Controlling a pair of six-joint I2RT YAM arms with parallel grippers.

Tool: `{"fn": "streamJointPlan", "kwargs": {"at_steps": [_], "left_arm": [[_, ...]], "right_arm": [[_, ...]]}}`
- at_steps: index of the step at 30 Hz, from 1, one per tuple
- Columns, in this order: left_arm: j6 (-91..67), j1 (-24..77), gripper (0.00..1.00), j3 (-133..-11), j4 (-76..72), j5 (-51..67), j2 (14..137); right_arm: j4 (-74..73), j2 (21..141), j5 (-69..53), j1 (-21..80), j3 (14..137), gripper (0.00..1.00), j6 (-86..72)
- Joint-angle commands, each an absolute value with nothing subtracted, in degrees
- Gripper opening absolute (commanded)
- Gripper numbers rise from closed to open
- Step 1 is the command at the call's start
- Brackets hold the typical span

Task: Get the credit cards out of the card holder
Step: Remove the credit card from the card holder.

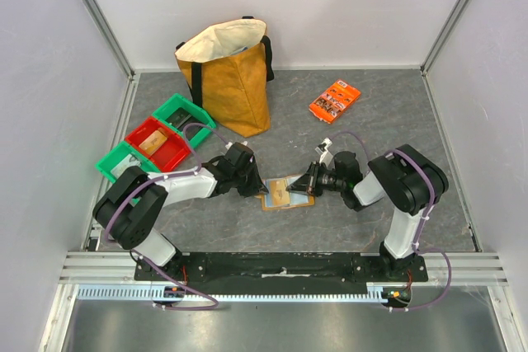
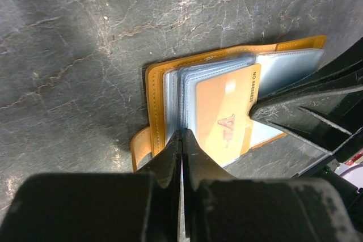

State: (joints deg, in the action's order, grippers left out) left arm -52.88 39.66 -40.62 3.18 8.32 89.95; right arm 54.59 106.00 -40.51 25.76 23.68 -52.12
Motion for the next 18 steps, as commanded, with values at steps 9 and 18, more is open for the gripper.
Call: {"fn": "streamJointPlan", "kwargs": {"at_steps": [9, 18], "left_arm": [[-51.59, 39.64, 0.02, -38.50, 7.65, 4.92, 92.73], [-51.59, 39.73, 0.02, -38.50, 7.47, 5.27, 92.28]], "right_arm": [[41.31, 100.63, -39.90, 23.29, 25.66, 0.02, -43.51], [45.18, 103.18, -41.40, 24.08, 26.45, 0.28, -46.49]]}}
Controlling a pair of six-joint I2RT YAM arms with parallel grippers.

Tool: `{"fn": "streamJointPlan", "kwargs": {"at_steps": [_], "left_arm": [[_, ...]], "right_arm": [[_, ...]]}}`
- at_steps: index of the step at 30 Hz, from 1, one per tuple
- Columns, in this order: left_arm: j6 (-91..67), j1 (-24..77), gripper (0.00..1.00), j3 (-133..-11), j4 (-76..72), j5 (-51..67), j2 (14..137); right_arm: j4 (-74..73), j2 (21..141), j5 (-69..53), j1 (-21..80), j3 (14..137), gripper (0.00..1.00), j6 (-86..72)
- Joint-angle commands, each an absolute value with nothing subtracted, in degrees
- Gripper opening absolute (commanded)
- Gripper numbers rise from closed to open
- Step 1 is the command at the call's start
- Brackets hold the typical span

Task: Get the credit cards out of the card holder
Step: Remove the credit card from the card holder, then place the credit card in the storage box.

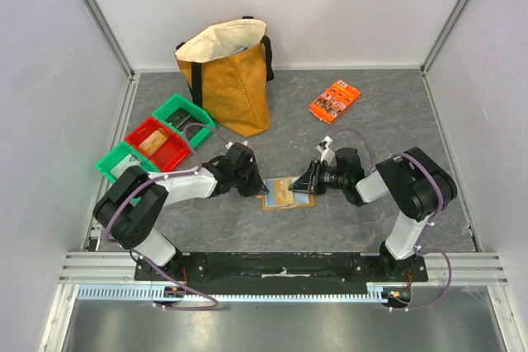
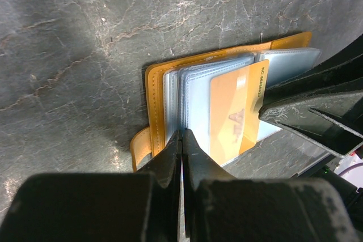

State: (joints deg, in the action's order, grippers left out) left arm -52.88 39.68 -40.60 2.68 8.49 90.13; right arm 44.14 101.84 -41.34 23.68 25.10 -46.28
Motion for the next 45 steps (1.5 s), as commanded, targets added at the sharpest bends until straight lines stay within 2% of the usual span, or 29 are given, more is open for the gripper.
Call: {"fn": "streamJointPlan", "kwargs": {"at_steps": [1, 4, 6, 8, 11, 25, 28, 31, 34, 36, 39, 45], "left_arm": [[-51.68, 39.73, 0.02, -38.41, 7.38, 5.36, 92.29], [-51.77, 39.64, 0.02, -38.32, 6.94, 5.62, 92.28], [-51.77, 39.64, 0.02, -38.15, 6.86, 5.71, 92.37], [-51.94, 39.64, 0.02, -37.88, 6.59, 5.80, 92.46], [-52.38, 39.64, 0.02, -37.27, 6.07, 5.89, 92.55], [-51.33, 39.37, 0.02, -37.18, 5.19, 6.06, 91.32], [-50.28, 39.46, 0.11, -37.53, 5.10, 5.45, 88.69], [-48.26, 39.37, 0.31, -38.49, 6.06, 4.40, 84.65], [-45.10, 39.37, 0.57, -40.51, 7.90, 2.38, 79.03], [-42.55, 39.37, 0.68, -41.57, 8.87, 0.97, 74.99], [-37.02, 38.94, 0.78, -42.89, 9.32, 0.18, 68.31], [-22.61, 38.76, 0.82, -46.93, 11.60, 7.80, 58.02]], "right_arm": [[45.18, 103.53, -41.40, 24.34, 26.72, 0.28, -46.49], [45.09, 104.94, -41.40, 25.13, 27.42, 0.27, -46.58], [45.70, 105.73, -41.40, 25.40, 27.60, 0.23, -46.84], [46.32, 105.91, -41.57, 25.40, 27.42, 0.10, -47.20], [44.48, 104.42, -40.79, 24.53, 26.81, 0.00, -46.15], [22.34, 88.96, -34.11, 17.75, 25.92, 0.00, -35.69], [16.28, 83.60, -32.17, 17.75, 27.15, 0.00, -33.41], [11.00, 77.71, -31.38, 17.75, 28.91, 0.00, -31.56], [6.70, 71.47, -31.73, 17.84, 31.46, 0.00, -30.15], [3.88, 68.04, -32.25, 17.93, 33.30, 0.00, -28.92], [0.45, 64.00, -33.22, 18.46, 36.11, 0.00, -27.25], [-1.76, 59.15, -38.14, 21.00, 41.21, 0.00, -24.44]]}}
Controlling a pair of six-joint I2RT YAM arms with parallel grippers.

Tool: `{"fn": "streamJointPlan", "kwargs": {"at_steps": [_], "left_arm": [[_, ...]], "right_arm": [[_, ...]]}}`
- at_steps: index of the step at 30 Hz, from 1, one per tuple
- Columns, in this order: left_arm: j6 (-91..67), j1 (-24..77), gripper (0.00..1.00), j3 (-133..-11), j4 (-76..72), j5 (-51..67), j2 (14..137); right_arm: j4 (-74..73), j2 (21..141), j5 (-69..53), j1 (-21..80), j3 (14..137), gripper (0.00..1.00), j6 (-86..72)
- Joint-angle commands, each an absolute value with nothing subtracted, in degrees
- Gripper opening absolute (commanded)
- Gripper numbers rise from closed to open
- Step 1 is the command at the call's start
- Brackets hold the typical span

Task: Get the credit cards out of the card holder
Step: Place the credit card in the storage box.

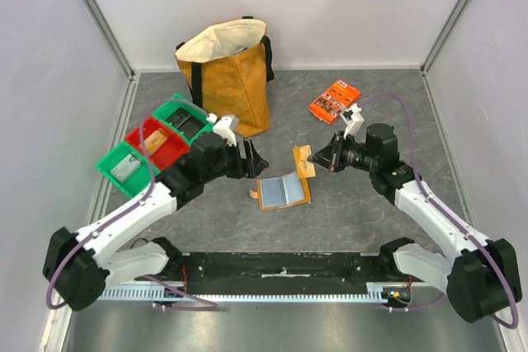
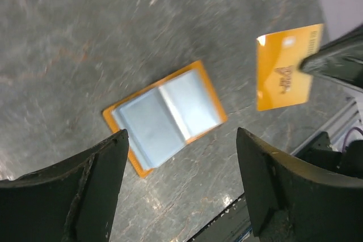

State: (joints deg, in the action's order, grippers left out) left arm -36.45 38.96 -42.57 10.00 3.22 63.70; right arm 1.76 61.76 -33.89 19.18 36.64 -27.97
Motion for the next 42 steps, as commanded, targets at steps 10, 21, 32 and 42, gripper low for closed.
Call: {"fn": "streamJointPlan", "kwargs": {"at_steps": [10, 21, 32, 42], "left_arm": [[3.13, 38.58, 0.89, -54.75, 17.05, 32.67, 53.79], [17.31, 38.58, 0.77, -60.81, 26.18, 49.56, 57.74], [18.63, 38.58, 0.45, -64.07, 33.13, 53.79, 64.34], [8.64, 36.75, 0.02, -60.31, 27.00, 44.41, 62.59]], "right_arm": [[-5.53, 59.68, -45.26, 31.98, 50.09, 0.00, -13.81], [-16.52, 62.75, -46.41, 39.90, 58.09, 0.00, 1.30], [-18.63, 63.98, -46.67, 41.57, 59.50, 0.00, 4.39], [-15.83, 63.81, -41.41, 41.49, 57.49, 0.28, 2.38]]}}
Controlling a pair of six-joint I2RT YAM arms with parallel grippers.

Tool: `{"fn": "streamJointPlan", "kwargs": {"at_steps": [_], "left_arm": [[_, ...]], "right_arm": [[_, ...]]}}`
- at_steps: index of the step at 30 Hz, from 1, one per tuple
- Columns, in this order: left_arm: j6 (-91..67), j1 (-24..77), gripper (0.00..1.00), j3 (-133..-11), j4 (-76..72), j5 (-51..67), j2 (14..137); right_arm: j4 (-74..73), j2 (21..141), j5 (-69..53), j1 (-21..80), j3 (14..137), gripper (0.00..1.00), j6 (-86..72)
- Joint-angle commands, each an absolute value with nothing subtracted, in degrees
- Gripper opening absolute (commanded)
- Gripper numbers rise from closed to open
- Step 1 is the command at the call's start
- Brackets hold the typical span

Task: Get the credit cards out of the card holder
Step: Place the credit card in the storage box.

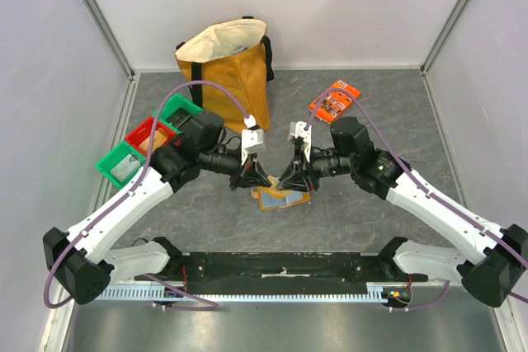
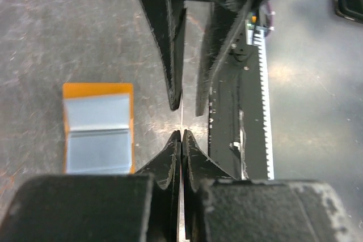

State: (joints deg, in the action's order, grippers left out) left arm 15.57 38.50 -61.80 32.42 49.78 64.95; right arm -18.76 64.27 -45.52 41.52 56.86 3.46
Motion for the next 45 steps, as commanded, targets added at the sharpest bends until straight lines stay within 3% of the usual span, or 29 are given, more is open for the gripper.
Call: {"fn": "streamJointPlan", "kwargs": {"at_steps": [1, 4, 10, 18, 25, 37, 45], "left_arm": [[6.44, 34.91, 0.02, -58.81, 25.07, 43.17, 61.53], [-3.47, 27.63, 0.02, -53.72, 17.95, 42.81, 58.20], [-19.13, 16.10, 0.02, -44.40, 9.06, 33.59, 52.13], [-35.06, -7.80, 0.02, -34.28, 5.01, 20.93, 45.35], [-34.89, -20.82, 0.02, -39.11, 6.16, 16.96, 54.83], [-38.67, -24.34, 0.03, -49.21, 3.69, 10.81, 76.98], [-40.78, -24.35, 0.05, -52.03, 2.02, 7.21, 84.02]], "right_arm": [[-14.17, 63.29, -39.66, 41.40, 56.44, 0.41, 0.81], [-9.95, 62.23, -36.05, 40.26, 53.88, 0.65, -4.20], [-0.45, 61.70, -32.44, 37.09, 47.03, 0.97, -14.31], [1.84, 61.70, -23.65, 37.09, 42.72, 0.98, -19.07], [2.46, 59.07, -21.71, 37.09, 39.38, 0.98, -18.72], [0.09, 55.81, -19.25, 39.11, 39.29, 0.98, -17.32], [-1.67, 54.93, -18.11, 39.20, 39.02, 0.98, -17.05]]}}
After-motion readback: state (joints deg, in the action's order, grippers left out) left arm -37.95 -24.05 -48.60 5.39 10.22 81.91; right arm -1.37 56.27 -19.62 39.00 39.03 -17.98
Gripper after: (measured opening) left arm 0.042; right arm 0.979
